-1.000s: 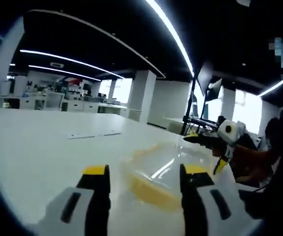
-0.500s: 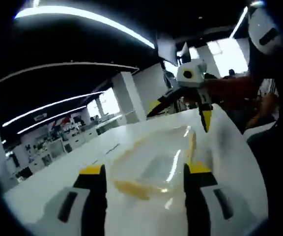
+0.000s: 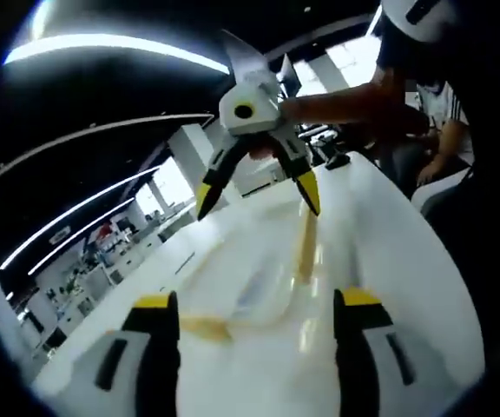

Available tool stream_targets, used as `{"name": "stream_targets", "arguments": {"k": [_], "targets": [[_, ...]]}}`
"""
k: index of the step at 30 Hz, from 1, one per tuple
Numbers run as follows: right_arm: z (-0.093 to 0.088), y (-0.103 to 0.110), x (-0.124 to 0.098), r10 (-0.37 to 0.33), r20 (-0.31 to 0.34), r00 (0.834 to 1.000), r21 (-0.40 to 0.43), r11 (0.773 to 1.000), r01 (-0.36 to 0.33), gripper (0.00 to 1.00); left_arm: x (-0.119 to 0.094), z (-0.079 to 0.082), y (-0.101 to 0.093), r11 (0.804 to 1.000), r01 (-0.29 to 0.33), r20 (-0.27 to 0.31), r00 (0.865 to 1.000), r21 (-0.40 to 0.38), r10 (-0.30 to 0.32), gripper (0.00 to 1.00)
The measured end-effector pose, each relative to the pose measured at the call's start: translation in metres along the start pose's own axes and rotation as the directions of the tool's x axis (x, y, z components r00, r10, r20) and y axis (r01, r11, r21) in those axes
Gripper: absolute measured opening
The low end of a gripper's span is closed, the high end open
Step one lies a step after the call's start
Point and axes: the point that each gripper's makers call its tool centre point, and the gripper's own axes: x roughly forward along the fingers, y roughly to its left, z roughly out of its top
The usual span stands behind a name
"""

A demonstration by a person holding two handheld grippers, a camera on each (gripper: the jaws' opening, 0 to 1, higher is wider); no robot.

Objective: Snap each plastic latch of the storage box into its locked position after aligning the lid with the box until every specified latch is closed and the lid sits flush.

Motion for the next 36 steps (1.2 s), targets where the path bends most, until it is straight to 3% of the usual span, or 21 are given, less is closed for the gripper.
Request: {"name": "stream_targets", "arguments": {"k": [6, 11, 19, 24, 25, 36], "targets": [[-0.003, 0.000, 0.008, 0.107, -0.054, 0.993, 0.000, 0.994, -0.107, 0.92, 0.008, -0.010, -0.007, 0.991, 0.036, -0.059, 0.998, 0.127, -0.029, 0.73], [-0.007, 0.003, 0.015, 0.218, -0.088, 0.972, 0.037, 0.976, -0.216, 0.92, 0.012, -0.013, -0.008, 0.978, 0.051, -0.105, 0.994, 0.200, -0.031, 0.72], [-0.003, 0.000, 0.022, 0.334, -0.093, 0.938, 0.074, 0.942, -0.328, 0.89, 0.017, -0.011, -0.006, 0.975, 0.050, -0.137, 0.990, 0.218, -0.020, 0.66], [0.003, -0.020, 0.023, 0.341, -0.080, 0.937, 0.101, 0.937, -0.333, 0.80, 0.017, -0.015, -0.008, 0.979, 0.072, -0.147, 0.988, 0.193, -0.044, 0.64], [-0.001, -0.021, 0.024, 0.343, -0.106, 0.933, 0.090, 0.938, -0.335, 0.78, 0.018, -0.016, -0.009, 0.978, 0.079, -0.150, 0.987, 0.191, -0.051, 0.63], [-0.007, -0.032, 0.031, 0.434, -0.143, 0.889, 0.135, 0.899, -0.417, 0.77, 0.020, -0.019, -0.010, 0.979, 0.106, -0.156, 0.985, 0.175, -0.078, 0.63]]}}
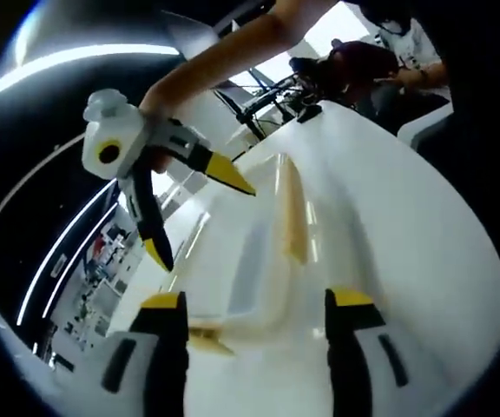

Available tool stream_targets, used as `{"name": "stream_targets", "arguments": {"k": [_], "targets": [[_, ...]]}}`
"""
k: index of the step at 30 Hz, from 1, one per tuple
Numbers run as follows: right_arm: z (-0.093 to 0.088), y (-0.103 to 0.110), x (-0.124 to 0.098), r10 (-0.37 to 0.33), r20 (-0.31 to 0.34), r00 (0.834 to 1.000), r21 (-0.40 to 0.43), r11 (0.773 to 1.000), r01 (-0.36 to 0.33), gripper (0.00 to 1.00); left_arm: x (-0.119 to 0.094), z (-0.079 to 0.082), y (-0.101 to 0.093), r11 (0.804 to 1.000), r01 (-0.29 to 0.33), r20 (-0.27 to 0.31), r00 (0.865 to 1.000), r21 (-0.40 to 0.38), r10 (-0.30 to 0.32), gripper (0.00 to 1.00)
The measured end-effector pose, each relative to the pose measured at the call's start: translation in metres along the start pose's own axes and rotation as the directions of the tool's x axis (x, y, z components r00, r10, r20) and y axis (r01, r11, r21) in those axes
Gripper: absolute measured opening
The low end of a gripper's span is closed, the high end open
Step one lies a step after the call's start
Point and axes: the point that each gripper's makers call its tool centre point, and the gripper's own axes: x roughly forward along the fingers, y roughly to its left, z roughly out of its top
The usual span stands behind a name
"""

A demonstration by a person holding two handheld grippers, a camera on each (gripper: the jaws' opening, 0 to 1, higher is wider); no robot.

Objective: Snap each plastic latch of the storage box into its locked position after aligning the lid with the box until every specified latch is closed and the lid sits flush.

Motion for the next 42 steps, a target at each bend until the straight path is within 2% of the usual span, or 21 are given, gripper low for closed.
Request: {"name": "stream_targets", "arguments": {"k": [5, 9, 12, 13, 15, 20, 24, 31, 35, 39, 42], "targets": [[-0.002, -0.001, 0.000, 0.034, -0.030, 0.999, 0.014, 0.999, -0.034, 0.75, 0.000, 0.001, 0.002, 1.000, 0.016, -0.019, 1.000, -0.014, -0.017, 0.61], [-0.006, 0.000, 0.001, 0.049, -0.096, 0.994, 0.037, 0.998, -0.046, 0.72, -0.001, 0.000, 0.002, 0.999, 0.028, -0.002, 1.000, -0.024, -0.028, 0.60], [-0.009, 0.000, 0.001, 0.075, -0.144, 0.987, 0.066, 0.996, -0.066, 0.69, 0.000, 0.001, 0.003, 0.999, 0.037, -0.016, 0.999, -0.034, -0.038, 0.59], [-0.011, 0.006, 0.002, 0.111, -0.174, 0.978, 0.122, 0.988, -0.090, 0.67, 0.000, 0.001, 0.004, 0.998, 0.041, -0.021, 0.999, -0.040, -0.042, 0.59], [-0.014, -0.002, 0.002, 0.123, -0.197, 0.973, 0.154, 0.984, -0.093, 0.67, -0.001, 0.001, 0.004, 0.997, 0.046, -0.021, 0.999, -0.054, -0.047, 0.58], [-0.015, -0.004, 0.005, 0.156, -0.221, 0.963, 0.164, 0.979, -0.121, 0.67, -0.001, 0.003, 0.005, 0.995, 0.051, -0.015, 0.998, -0.081, -0.053, 0.57], [-0.018, -0.003, 0.006, 0.178, -0.213, 0.961, 0.178, 0.974, -0.141, 0.66, 0.001, 0.005, 0.006, 0.991, 0.043, -0.014, 0.999, -0.130, -0.046, 0.56], [-0.015, -0.002, 0.009, 0.188, -0.160, 0.969, 0.203, 0.967, -0.155, 0.65, 0.004, 0.008, 0.007, 0.985, 0.031, -0.020, 0.999, -0.170, -0.035, 0.56], [-0.014, -0.005, 0.009, 0.190, -0.145, 0.971, 0.221, 0.963, -0.156, 0.65, 0.006, 0.010, 0.007, 0.981, 0.009, -0.040, 0.999, -0.192, -0.017, 0.57], [-0.013, -0.007, 0.008, 0.188, -0.136, 0.973, 0.235, 0.960, -0.153, 0.63, 0.007, 0.011, 0.007, 0.979, -0.003, -0.032, 0.999, -0.203, -0.004, 0.57], [-0.013, -0.009, 0.008, 0.187, -0.132, 0.973, 0.246, 0.958, -0.150, 0.62, 0.010, 0.013, 0.007, 0.978, -0.006, -0.054, 0.999, -0.209, -0.006, 0.57]]}}
